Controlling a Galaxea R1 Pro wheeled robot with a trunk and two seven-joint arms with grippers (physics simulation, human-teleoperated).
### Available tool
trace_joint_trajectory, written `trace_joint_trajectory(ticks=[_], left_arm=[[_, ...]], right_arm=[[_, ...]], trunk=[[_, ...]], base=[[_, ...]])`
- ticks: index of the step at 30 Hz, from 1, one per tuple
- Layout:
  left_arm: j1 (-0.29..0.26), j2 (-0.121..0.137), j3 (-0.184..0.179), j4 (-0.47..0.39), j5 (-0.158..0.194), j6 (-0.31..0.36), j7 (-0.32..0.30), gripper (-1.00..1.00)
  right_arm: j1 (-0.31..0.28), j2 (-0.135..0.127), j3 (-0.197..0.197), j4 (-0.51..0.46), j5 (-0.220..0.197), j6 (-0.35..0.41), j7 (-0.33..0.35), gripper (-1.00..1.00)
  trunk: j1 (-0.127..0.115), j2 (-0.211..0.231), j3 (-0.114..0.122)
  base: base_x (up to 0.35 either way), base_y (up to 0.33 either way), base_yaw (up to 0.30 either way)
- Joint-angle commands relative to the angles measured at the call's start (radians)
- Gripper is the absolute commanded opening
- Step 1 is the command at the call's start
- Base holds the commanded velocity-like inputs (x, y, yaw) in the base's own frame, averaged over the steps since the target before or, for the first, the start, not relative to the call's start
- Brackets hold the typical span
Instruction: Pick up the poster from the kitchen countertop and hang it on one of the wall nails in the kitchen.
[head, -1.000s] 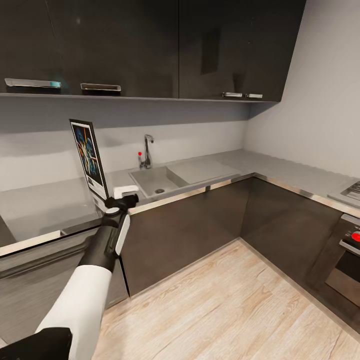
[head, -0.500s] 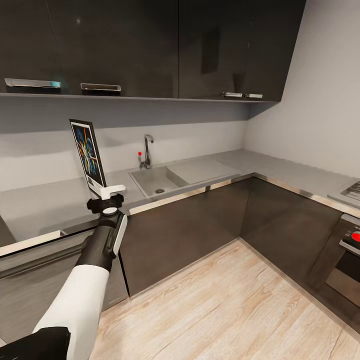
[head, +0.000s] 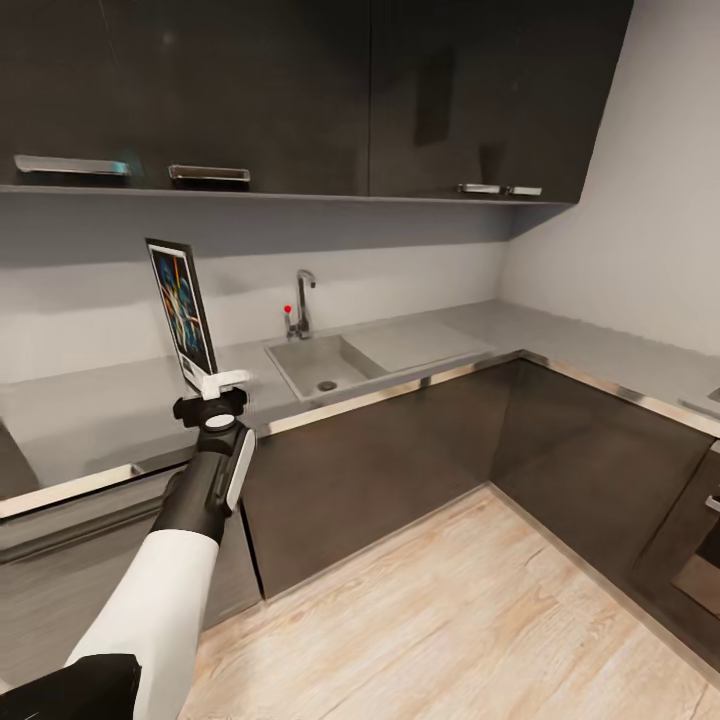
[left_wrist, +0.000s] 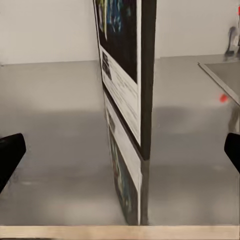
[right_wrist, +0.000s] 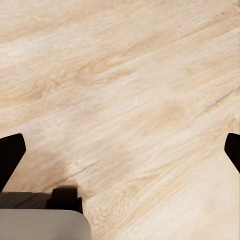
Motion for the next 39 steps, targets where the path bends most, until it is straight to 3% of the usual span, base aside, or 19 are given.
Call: trace_joint_trajectory(ticks=[1, 9, 15, 19, 20, 23, 27, 39], left_arm=[[-0.001, -0.001, 0.002, -0.001, -0.011, 0.009, -0.002, 1.0], [-0.001, -0.001, -0.004, 0.003, -0.011, 0.009, -0.006, 1.0], [-0.004, -0.016, -0.012, 0.01, -0.011, 0.017, -0.088, 1.0], [-0.062, -0.023, -0.013, 0.113, -0.012, 0.013, -0.11, 1.0], [-0.113, -0.025, -0.014, 0.203, -0.011, 0.01, -0.114, 1.0], [-0.133, -0.024, -0.013, 0.238, -0.011, -0.011, -0.115, 1.0], [-0.139, -0.024, -0.011, 0.248, -0.012, -0.055, -0.111, 1.0], [-0.14, -0.021, -0.011, 0.248, -0.014, -0.062, -0.106, 1.0]], right_arm=[[0.0, 0.0, 0.001, 0.001, 0.01, 0.0, -0.006, 1.0], [0.0, 0.0, 0.001, 0.002, 0.01, 0.0, -0.006, 1.0], [0.0, 0.0, 0.001, 0.003, 0.01, 0.0, -0.006, 1.0], [0.0, 0.0, 0.001, 0.003, 0.011, 0.0, -0.005, 1.0], [0.0, 0.0, 0.001, 0.003, 0.011, 0.0, -0.005, 1.0], [0.0, 0.0, 0.001, 0.003, 0.011, 0.0, -0.004, 1.0], [0.0, 0.0, 0.001, 0.003, 0.01, 0.0, -0.004, 1.0], [0.0, 0.001, 0.001, 0.003, 0.01, 0.0, -0.004, 1.0]], trunk=[[0.0, -0.001, -0.001], [0.0, -0.001, -0.001], [0.0, -0.001, -0.001], [0.0, -0.001, -0.001], [0.0, -0.001, -0.001], [0.0, -0.001, -0.001], [0.0, -0.001, -0.001], [0.0, -0.001, -0.001]], base=[[0.023, 0.0, 0.255], [0.005, 0.0, 0.143], [0.0, 0.0, 0.012], [0.0, 0.0, 0.002], [0.0, 0.0, 0.0], [0.0, 0.0, 0.0], [0.003, 0.0, 0.0], [0.166, 0.0, 0.011]])
